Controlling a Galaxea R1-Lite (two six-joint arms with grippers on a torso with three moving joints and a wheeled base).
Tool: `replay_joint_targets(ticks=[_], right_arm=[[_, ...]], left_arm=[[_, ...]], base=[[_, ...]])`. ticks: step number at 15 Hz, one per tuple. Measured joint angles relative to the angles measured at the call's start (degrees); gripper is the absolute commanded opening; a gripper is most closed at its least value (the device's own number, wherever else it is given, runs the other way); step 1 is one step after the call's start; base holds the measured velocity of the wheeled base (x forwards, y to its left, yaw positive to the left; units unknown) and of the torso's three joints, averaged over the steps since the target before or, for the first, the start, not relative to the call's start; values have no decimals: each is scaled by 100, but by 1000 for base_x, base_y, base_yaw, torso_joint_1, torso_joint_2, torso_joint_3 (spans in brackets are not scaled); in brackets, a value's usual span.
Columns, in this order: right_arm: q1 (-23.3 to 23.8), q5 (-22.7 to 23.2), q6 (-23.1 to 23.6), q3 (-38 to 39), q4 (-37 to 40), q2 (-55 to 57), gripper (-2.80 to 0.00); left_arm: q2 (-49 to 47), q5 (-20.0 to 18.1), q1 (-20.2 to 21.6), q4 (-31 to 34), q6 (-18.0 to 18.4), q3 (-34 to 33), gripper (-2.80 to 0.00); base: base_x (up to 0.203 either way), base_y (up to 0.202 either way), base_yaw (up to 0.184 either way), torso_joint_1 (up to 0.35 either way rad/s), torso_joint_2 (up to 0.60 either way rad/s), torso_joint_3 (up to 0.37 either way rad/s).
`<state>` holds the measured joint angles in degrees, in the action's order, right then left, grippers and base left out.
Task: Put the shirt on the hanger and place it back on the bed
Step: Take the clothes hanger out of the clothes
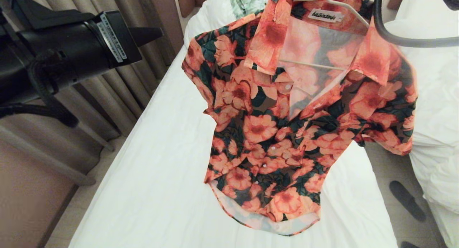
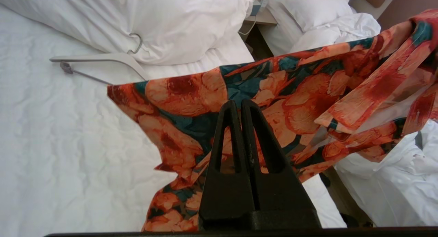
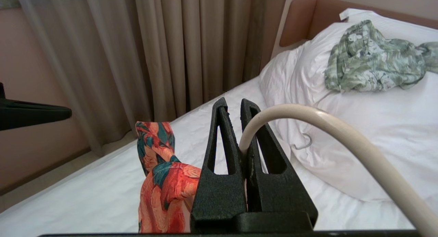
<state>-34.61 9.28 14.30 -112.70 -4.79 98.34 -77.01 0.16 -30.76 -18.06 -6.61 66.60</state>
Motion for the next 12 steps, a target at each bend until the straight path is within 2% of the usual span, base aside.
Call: replay_joint_targets(ticks=[12], right_arm=[[7, -11, 96, -11, 2, 31, -280]], left_arm=[[-24, 0, 2, -7, -2, 11, -280]], base=[[0, 0, 0, 135, -302, -168]])
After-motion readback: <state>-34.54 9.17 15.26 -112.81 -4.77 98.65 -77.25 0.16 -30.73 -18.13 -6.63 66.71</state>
